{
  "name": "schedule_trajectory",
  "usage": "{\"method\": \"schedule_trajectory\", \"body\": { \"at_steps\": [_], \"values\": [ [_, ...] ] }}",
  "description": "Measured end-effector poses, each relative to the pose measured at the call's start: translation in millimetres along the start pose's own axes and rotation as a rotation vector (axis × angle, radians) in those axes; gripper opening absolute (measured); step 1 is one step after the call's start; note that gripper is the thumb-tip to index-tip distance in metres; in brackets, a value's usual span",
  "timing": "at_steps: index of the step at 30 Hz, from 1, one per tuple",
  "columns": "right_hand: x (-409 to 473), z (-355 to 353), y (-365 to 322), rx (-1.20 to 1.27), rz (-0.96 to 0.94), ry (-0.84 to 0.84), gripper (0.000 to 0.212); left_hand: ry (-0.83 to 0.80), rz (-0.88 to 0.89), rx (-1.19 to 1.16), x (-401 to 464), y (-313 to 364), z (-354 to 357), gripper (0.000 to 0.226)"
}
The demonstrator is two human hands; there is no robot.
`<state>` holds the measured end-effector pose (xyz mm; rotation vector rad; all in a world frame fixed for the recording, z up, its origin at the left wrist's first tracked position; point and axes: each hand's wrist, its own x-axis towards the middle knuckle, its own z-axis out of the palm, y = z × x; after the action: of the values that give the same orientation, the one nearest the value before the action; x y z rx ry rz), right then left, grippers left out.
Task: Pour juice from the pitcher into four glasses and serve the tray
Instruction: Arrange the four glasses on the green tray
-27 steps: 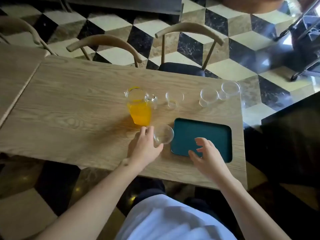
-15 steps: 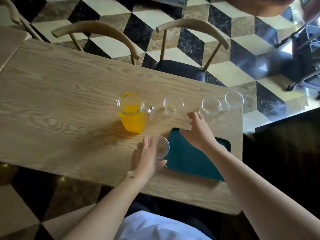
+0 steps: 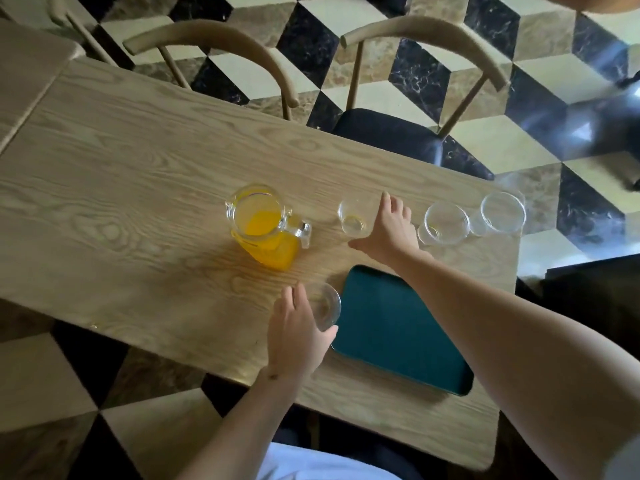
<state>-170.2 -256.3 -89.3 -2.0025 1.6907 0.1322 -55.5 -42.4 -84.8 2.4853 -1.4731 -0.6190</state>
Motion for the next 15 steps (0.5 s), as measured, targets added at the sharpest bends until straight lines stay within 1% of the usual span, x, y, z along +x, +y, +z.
{"method": "schedule_trajectory", "body": {
  "at_steps": [2, 4, 7, 9, 12, 15],
  "values": [
    [10.2, 3.5, -1.5, 0.002, -0.003, -0.03, 0.128, 0.035, -0.006, -0.031, 0.9, 1.5, -0.8, 0.077],
    [17.4, 7.6, -3.3, -0.002, -0.008, -0.037, 0.12, 0.054, -0.01, -0.047, 1.5, 0.4, -0.9, 0.073],
    [22.8, 13.1, -4.2, 0.014, -0.011, -0.003, 0.104, 0.066, -0.021, -0.05, 3.7, -3.3, -1.5, 0.083],
    [24.3, 15.4, -3.8, 0.043, -0.02, 0.015, 0.097, 0.079, -0.021, -0.039, 4.4, -3.8, -2.4, 0.089],
    [20.0, 12.6, -4.8, 0.112, -0.031, 0.035, 0.097, 0.09, -0.015, -0.038, 3.4, -1.3, -7.6, 0.09],
    [5.5, 3.3, -1.8, 0.222, -0.04, 0.078, 0.097, 0.062, 0.0, -0.082, 1.7, 2.2, -12.9, 0.095]
  ]
}}
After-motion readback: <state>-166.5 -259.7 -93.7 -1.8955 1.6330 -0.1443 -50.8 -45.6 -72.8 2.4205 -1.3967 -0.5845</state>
